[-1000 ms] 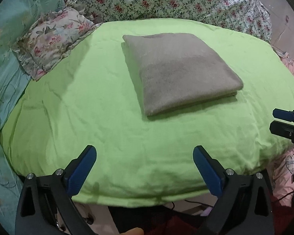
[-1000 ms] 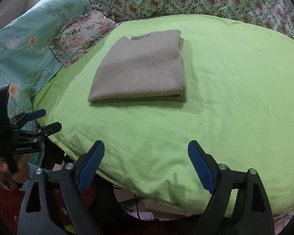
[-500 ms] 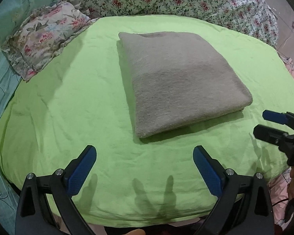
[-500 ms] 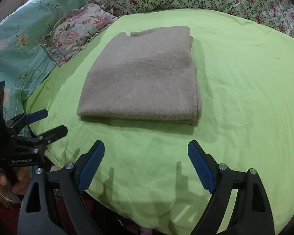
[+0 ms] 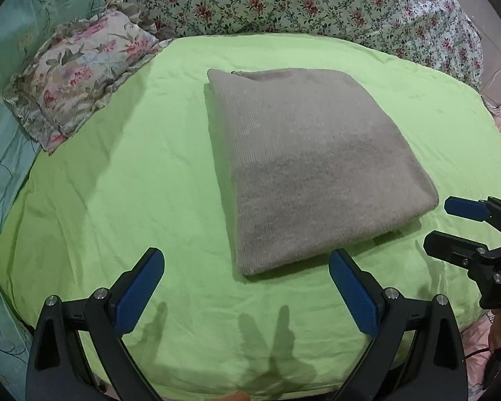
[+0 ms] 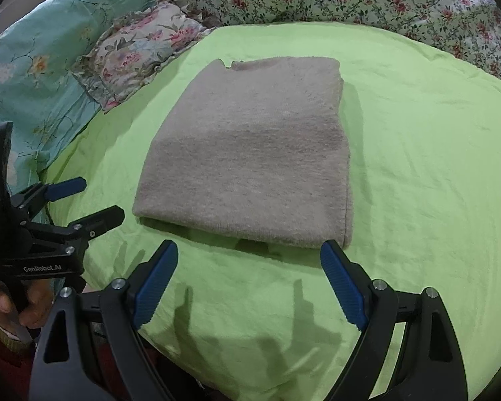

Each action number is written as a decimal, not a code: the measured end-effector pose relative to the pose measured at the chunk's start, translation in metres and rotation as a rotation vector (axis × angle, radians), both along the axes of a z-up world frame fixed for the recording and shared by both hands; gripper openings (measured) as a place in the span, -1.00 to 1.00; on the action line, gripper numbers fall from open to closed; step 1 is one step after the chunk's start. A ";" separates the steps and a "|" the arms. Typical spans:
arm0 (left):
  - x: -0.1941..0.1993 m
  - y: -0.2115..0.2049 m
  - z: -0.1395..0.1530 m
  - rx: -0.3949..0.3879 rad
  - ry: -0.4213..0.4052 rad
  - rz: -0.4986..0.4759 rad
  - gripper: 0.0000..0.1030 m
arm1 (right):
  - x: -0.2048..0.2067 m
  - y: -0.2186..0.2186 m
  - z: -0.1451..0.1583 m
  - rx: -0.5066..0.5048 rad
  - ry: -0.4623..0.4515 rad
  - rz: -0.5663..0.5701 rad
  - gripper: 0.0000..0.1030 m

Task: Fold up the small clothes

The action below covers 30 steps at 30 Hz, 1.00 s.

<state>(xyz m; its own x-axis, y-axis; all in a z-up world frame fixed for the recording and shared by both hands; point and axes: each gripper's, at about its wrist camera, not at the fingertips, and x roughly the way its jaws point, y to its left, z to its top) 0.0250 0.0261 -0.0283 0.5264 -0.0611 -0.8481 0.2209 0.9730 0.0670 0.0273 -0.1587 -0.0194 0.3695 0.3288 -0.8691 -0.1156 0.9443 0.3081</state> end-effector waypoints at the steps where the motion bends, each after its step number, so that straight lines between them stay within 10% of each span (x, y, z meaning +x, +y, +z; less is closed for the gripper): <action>1: 0.001 0.000 0.000 0.000 -0.001 0.002 0.93 | 0.002 -0.001 0.000 0.001 0.002 -0.001 0.70; 30: 0.050 0.012 0.005 -0.073 0.020 0.069 0.93 | 0.056 -0.030 0.005 0.036 -0.031 -0.082 0.70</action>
